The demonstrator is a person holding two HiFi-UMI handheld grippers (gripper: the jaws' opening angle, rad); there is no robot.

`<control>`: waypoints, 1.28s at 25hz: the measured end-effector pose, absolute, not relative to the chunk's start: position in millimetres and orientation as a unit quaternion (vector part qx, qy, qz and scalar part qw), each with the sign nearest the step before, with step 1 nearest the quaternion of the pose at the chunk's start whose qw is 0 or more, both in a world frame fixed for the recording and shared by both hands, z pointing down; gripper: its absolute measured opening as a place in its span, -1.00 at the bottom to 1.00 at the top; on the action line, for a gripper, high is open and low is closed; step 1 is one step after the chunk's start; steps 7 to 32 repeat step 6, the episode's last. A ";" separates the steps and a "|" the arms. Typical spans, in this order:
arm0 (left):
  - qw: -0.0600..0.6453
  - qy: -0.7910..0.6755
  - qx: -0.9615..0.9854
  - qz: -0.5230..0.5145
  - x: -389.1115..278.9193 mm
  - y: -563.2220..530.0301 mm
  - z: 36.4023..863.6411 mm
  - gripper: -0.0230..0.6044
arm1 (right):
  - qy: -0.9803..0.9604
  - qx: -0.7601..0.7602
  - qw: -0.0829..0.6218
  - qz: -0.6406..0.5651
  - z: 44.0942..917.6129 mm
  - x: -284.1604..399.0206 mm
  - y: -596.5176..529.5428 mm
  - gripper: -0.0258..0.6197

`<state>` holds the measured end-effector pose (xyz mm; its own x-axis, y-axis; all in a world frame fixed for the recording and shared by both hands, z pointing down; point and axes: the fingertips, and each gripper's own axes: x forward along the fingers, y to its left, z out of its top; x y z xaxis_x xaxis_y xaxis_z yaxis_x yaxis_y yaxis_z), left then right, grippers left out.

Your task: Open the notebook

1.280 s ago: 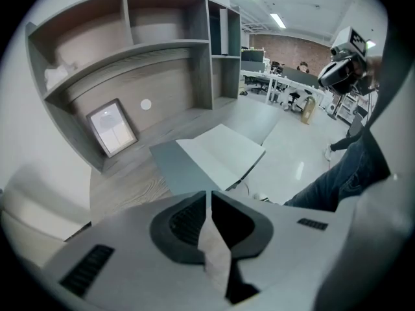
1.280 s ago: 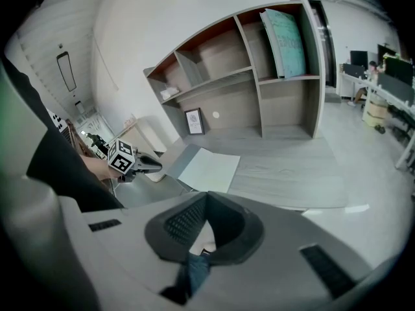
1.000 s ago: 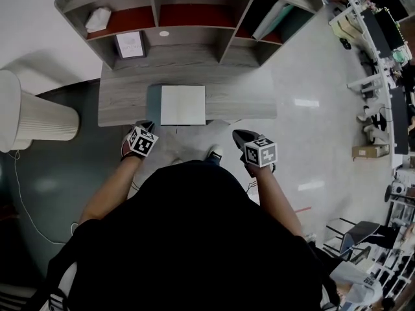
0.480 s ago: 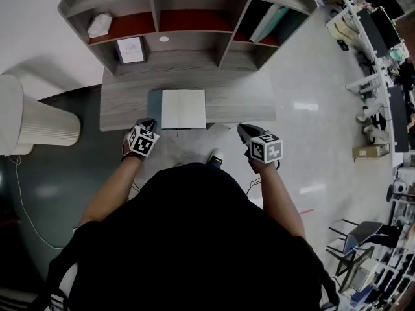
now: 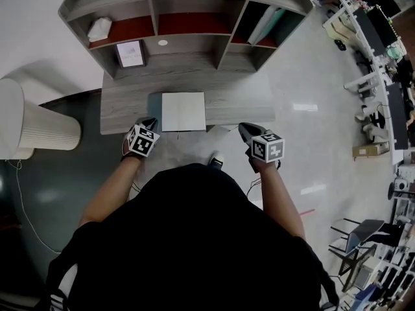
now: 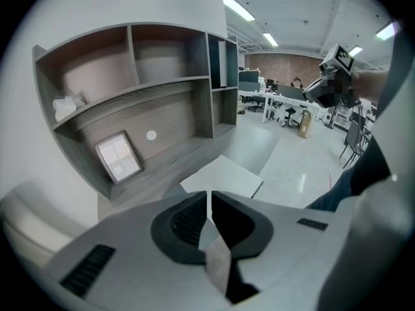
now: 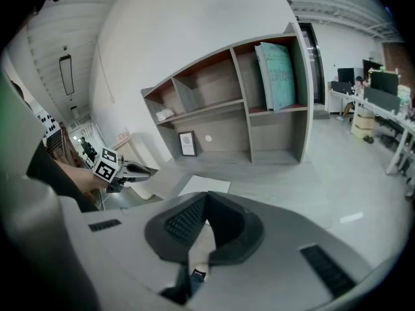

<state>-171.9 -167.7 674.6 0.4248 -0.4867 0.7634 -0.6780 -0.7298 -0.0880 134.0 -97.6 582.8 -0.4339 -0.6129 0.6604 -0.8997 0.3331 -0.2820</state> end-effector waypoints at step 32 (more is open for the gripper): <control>0.119 -0.352 0.839 0.398 -173.5 -174.2 665.2 -0.85 | -0.781 0.496 0.213 0.315 570.7 141.9 -102.4 -0.92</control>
